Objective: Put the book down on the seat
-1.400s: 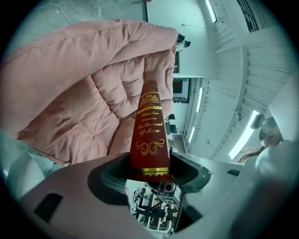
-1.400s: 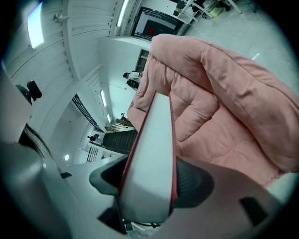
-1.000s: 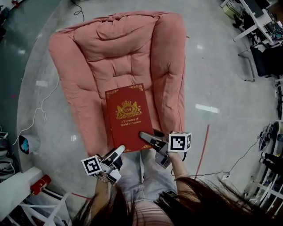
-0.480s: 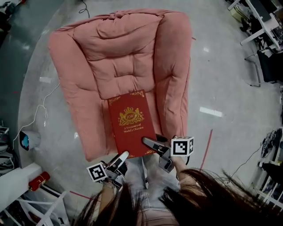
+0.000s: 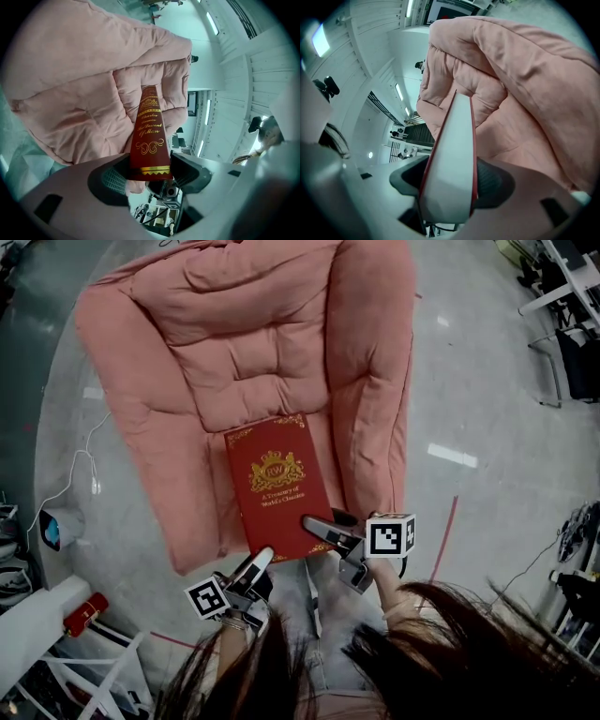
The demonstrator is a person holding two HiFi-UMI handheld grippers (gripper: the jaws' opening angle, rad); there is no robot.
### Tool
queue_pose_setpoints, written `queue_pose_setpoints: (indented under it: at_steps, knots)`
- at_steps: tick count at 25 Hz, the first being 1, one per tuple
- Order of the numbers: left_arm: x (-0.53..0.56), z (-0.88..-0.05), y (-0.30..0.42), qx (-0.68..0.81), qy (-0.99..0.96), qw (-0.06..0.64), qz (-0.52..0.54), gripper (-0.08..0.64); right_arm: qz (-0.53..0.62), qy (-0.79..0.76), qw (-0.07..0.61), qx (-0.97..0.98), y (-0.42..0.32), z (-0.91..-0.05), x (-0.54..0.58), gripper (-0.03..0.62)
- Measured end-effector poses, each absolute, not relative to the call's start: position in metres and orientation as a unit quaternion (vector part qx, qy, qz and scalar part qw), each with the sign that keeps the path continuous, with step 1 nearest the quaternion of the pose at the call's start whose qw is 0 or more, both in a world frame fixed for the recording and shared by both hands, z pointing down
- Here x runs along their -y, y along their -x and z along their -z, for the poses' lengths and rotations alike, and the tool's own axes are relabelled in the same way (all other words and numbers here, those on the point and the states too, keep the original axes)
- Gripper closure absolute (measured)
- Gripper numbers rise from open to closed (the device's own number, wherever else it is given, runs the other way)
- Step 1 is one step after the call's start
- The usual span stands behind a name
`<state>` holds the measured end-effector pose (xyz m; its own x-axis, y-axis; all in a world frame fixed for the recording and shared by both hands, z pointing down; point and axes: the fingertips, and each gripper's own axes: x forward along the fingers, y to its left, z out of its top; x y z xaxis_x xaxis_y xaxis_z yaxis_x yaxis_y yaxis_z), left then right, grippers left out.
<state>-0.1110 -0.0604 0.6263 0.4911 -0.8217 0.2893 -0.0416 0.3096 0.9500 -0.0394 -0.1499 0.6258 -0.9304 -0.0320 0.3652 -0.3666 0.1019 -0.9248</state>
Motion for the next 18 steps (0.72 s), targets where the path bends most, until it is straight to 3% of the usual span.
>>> queue_pose_setpoints:
  at_steps: [18]
  knots:
    - [0.060,-0.682,0.111,0.421,-0.494,0.712,0.267,0.296,-0.674,-0.144,0.133,0.713,0.038,-0.682,0.149,0.304]
